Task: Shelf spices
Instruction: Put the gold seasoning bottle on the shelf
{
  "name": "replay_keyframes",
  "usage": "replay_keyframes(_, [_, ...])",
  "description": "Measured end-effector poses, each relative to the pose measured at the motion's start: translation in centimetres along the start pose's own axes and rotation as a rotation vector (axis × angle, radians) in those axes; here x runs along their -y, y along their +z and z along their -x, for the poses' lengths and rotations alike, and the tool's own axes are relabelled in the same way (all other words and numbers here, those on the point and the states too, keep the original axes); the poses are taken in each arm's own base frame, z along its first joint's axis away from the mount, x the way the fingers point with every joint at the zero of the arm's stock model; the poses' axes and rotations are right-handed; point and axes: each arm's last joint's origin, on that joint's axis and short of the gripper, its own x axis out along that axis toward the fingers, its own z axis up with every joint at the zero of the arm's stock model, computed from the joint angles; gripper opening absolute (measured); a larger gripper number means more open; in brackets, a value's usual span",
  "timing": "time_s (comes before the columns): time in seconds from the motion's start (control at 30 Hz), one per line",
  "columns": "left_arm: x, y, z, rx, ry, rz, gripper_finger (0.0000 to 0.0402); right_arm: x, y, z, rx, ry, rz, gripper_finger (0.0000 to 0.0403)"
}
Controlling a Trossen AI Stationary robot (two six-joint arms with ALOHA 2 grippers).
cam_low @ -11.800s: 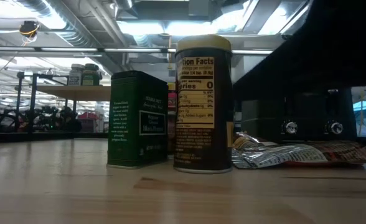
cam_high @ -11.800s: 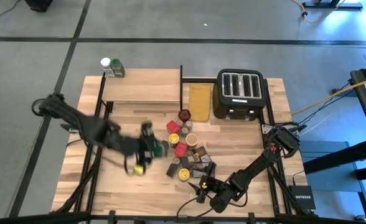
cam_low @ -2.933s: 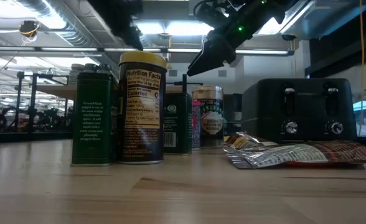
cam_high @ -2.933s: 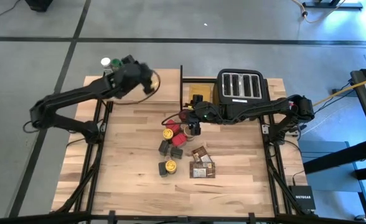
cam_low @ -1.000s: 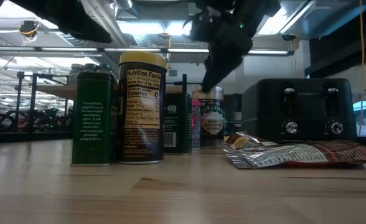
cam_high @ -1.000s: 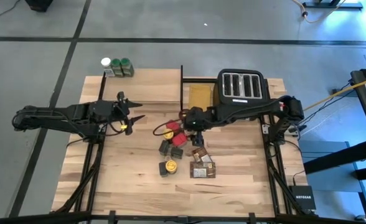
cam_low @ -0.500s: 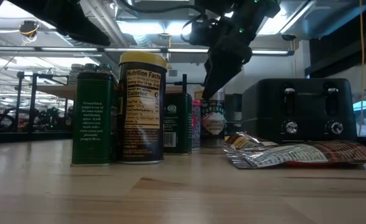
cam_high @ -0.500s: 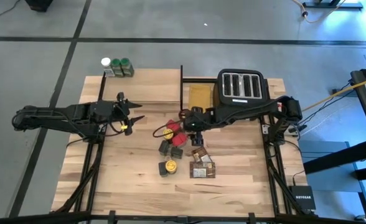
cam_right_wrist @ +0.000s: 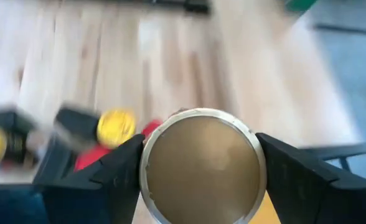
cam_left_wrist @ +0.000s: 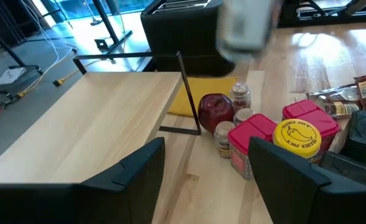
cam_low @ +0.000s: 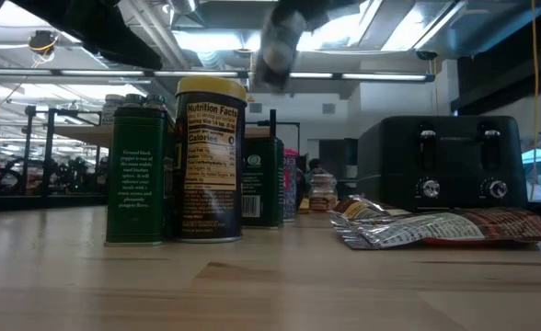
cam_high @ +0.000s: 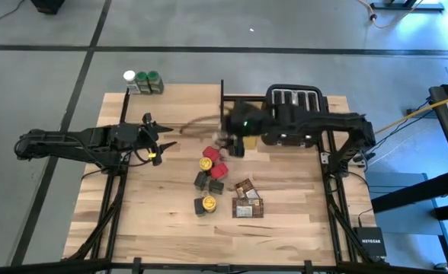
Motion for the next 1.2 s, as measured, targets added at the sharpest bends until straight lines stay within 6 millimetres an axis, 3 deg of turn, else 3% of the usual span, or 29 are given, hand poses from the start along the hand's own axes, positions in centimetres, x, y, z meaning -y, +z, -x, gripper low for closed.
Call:
replay_keyframes(0.13, [0.0, 0.0, 0.0, 0.0, 0.0, 0.0, 0.0225, 2.5, 2.1, 1.6, 0.098, -0.063, -0.05, 0.0279])
replay_keyframes(0.23, [0.0, 0.0, 0.0, 0.001, 0.0, 0.001, 0.0225, 4.9, 3.0, 1.4, 0.148, -0.122, -0.074, 0.0279])
replay_keyframes(0.47, [0.0, 0.0, 0.0, 0.001, 0.001, 0.015, 0.0225, 11.8, 3.6, -2.0, 0.138, -0.249, -0.125, 0.0279])
replay_keyframes(0.7, [0.0, 0.0, 0.0, 0.001, 0.0, 0.014, 0.0225, 17.3, 1.8, -6.2, 0.105, -0.217, -0.2, 0.0279])
replay_keyframes(0.9, [0.0, 0.0, 0.0, 0.0, 0.0, 0.014, 0.0225, 19.3, -0.2, -8.0, 0.021, -0.209, -0.24, 0.0279])
replay_keyframes(1.2, [0.0, 0.0, 0.0, -0.005, 0.0, 0.012, 0.0225, 19.3, -0.2, -8.4, 0.029, -0.181, -0.238, 0.0295])
